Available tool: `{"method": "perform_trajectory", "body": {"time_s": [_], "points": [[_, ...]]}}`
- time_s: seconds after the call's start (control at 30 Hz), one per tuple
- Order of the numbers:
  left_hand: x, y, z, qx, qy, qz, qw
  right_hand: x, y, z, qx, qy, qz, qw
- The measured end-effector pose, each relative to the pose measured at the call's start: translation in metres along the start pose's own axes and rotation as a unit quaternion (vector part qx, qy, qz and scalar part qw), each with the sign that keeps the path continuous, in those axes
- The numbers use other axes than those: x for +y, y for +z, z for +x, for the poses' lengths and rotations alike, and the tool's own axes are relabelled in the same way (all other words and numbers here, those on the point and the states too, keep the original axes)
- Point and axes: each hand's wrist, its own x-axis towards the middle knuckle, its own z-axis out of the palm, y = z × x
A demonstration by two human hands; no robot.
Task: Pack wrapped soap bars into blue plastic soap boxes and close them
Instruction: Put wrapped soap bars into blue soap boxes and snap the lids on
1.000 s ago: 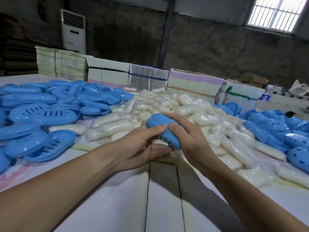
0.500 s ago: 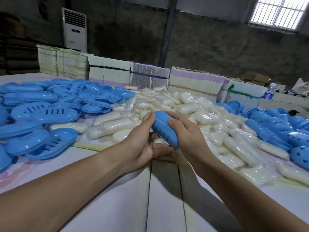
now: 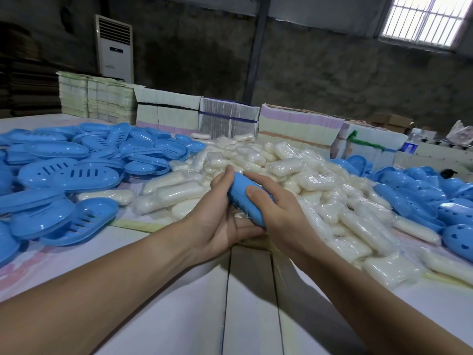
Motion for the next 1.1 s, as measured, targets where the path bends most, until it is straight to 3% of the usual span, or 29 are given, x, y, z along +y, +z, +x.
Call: {"method": "perform_trajectory", "body": {"time_s": [0.1, 0.23, 0.33, 0.4, 0.5, 0.6, 0.67, 0.9, 1.1], "points": [[0.004, 0.002, 0.002, -0.003, -0.005, -0.045, 0.999, -0.001, -0.006, -0.001, -0.010, -0.014, -0.035, 0.999], [0.008, 0.002, 0.004, 0.001, -0.001, -0.081, 0.997, -0.001, -0.016, -0.003, 0.010, -0.064, -0.176, 0.982], [0.011, -0.004, 0.005, -0.020, 0.010, -0.040, 0.999, 0.000, -0.021, -0.003, 0.058, -0.120, -0.196, 0.971], [0.014, -0.009, 0.005, -0.025, 0.044, 0.063, 0.997, -0.001, -0.028, -0.001, 0.075, -0.120, -0.173, 0.975], [0.016, -0.021, 0.006, -0.014, 0.161, 0.310, 0.937, -0.002, -0.042, -0.001, 0.057, -0.116, -0.163, 0.978], [0.019, -0.032, 0.008, -0.021, 0.265, 0.440, 0.858, -0.002, -0.051, -0.002, 0.011, -0.102, -0.146, 0.984], [0.021, -0.033, 0.007, -0.019, 0.295, 0.480, 0.826, 0.000, -0.055, -0.002, -0.024, -0.087, -0.134, 0.987], [0.024, -0.026, 0.001, 0.021, 0.333, 0.520, 0.786, -0.005, -0.066, 0.002, -0.041, -0.111, -0.179, 0.977], [0.020, -0.023, -0.008, -0.037, 0.381, 0.577, 0.722, -0.005, -0.073, 0.001, -0.184, -0.010, -0.107, 0.977]]}}
